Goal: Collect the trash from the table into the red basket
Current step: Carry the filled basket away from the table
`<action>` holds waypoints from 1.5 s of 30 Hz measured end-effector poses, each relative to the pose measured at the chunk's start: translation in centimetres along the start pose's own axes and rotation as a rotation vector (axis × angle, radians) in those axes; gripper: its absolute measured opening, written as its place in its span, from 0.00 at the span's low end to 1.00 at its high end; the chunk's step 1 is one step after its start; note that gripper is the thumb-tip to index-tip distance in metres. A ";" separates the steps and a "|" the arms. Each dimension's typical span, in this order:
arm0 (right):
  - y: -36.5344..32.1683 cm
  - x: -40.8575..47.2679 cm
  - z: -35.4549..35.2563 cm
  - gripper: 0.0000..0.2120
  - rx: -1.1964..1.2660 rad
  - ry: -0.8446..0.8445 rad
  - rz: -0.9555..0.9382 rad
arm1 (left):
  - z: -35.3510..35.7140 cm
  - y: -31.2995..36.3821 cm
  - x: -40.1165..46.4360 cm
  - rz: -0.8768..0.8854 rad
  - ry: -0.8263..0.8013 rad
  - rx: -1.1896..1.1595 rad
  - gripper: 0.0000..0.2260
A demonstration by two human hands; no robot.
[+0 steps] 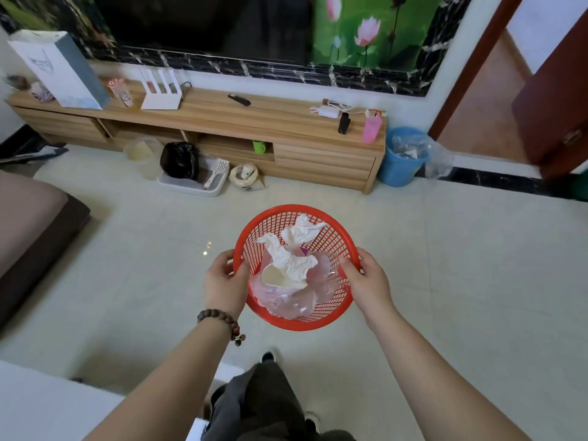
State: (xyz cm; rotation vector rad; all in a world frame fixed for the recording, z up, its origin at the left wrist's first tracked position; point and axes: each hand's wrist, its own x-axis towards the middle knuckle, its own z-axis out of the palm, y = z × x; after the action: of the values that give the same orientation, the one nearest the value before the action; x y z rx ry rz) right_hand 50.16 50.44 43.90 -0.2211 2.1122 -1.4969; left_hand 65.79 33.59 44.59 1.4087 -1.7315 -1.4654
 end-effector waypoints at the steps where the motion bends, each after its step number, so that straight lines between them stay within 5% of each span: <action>1: -0.6 2.0 0.3 0.11 -0.007 -0.003 0.003 | 0.9 0.5 1.9 0.002 0.003 0.000 0.06; 17: -14.3 41.7 13.0 0.18 -0.073 0.001 0.043 | 13.9 10.8 43.9 -0.114 -0.020 0.003 0.04; 24: -15.0 53.2 13.6 0.18 -0.099 0.034 0.125 | 21.0 11.6 54.1 -0.216 -0.115 0.022 0.06; 35: 2.5 70.8 15.2 0.26 -0.241 -0.038 0.319 | 35.6 -3.4 65.9 -0.370 -0.288 0.236 0.17; 45: 24.5 86.9 20.4 0.20 -0.262 -0.076 0.199 | 47.4 -22.5 77.4 -0.423 -0.382 0.080 0.24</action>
State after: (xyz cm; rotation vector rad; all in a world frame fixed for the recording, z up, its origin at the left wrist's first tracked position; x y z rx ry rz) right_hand -8.45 5.70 -12.00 -0.1538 2.1943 -1.0815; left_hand 6.63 -13.07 -10.78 1.7005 -1.7979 -2.0207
